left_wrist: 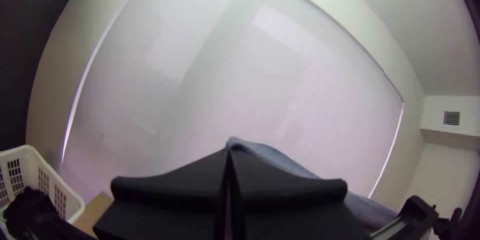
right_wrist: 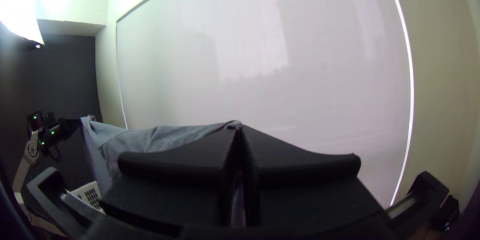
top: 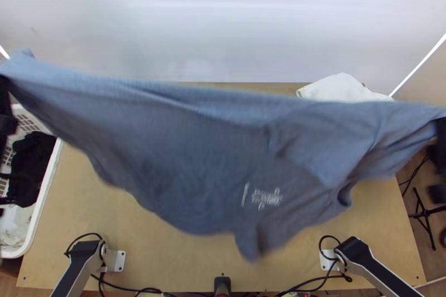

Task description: Fold the t-shirt

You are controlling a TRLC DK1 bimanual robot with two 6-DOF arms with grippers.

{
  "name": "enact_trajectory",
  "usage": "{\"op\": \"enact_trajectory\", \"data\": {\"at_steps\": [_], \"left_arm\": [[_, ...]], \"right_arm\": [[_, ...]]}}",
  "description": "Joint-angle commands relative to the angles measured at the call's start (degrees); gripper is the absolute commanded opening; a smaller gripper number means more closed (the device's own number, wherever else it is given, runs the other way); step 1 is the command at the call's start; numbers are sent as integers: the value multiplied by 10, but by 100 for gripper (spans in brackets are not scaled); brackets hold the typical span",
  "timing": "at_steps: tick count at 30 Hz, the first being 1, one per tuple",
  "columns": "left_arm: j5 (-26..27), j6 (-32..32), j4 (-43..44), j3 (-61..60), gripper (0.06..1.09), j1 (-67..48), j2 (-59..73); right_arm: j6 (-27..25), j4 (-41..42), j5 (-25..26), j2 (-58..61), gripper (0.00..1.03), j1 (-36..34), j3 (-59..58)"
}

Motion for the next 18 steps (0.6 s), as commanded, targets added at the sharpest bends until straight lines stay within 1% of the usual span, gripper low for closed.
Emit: {"op": "enact_trajectory", "data": {"at_steps": [1,5,7,9,11,13,16,18], "left_arm": [[1,1,-24,-152,9,2,-57],[3,4,-40,-274,9,-7,-76],[6,20,-35,-334,9,-20,-95],[5,27,-10,-384,9,-20,-105],[6,32,27,-413,9,-19,-94],[6,41,75,-423,9,-20,-53],[6,41,155,-411,9,-28,34],[6,40,206,-389,9,-28,108]], "right_arm": [[-4,-19,2,-32,2,11,-136],[-19,41,1,-15,3,3,-279],[-20,91,0,-4,2,1,-335],[-21,162,-2,6,3,1,-381],[-22,235,-4,24,3,0,-413],[-21,283,-5,63,2,-1,-419],[-22,351,-16,129,2,-15,-414],[-22,383,-30,176,2,-34,-400]]}}
